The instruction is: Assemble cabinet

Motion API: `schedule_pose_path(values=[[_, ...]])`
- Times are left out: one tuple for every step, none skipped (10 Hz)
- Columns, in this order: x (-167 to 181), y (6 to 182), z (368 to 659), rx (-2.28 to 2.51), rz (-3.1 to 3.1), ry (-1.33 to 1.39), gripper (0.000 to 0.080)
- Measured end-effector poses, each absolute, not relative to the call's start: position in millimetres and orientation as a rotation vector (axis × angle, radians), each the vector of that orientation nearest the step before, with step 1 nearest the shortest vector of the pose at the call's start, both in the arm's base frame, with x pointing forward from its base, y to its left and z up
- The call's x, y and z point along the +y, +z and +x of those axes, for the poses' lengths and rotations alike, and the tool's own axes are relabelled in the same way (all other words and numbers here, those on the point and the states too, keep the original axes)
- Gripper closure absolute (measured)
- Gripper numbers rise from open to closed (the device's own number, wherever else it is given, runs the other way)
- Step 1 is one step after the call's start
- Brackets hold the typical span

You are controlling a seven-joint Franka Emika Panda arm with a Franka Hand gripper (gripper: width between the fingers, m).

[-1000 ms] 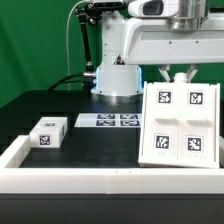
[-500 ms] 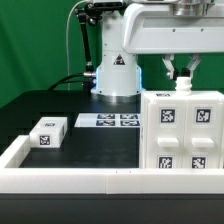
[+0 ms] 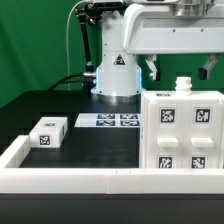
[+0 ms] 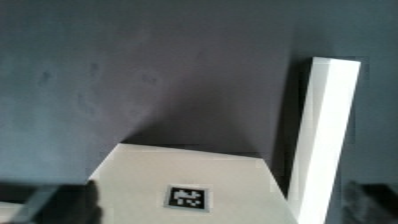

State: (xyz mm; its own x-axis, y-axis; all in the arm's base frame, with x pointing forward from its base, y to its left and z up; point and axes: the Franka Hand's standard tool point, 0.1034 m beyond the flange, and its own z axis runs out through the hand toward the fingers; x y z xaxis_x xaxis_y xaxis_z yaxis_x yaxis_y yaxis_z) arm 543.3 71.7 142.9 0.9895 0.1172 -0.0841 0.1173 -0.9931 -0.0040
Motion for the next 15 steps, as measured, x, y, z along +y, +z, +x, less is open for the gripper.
schedule_pose_path(values=[[71.7,142.9,543.2,0.185,3.132,-0.132,0.0020],[72.3,142.5,542.7,0.178,3.133,-0.122,0.0006],[75.7,136.5,528.4,0.161,3.137,-0.074,0.0001],[78.7,133.2,518.3,0.133,3.139,-0.031,0.0002],[80.4,125.4,505.6,0.135,3.144,0.029,0.0002],[81.1,113.3,491.5,0.119,3.149,0.073,0.0002],[80.5,107.3,485.7,0.117,3.151,0.074,0.0002],[80.7,109.5,488.8,0.122,3.151,0.080,0.0002],[77.8,108.6,488.5,0.127,3.150,0.078,0.0002],[75.0,108.5,488.8,0.135,3.149,0.078,0.0002],[61.0,107.2,488.8,0.174,3.144,0.076,0.0002],[28.9,100.5,481.7,0.173,3.139,0.063,0.0002],[8.9,96.6,476.5,0.139,3.135,0.046,0.0002],[-8.3,93.2,472.9,0.140,3.134,0.036,0.0002],[-25.3,90.7,470.1,0.118,3.140,0.027,0.0002]])
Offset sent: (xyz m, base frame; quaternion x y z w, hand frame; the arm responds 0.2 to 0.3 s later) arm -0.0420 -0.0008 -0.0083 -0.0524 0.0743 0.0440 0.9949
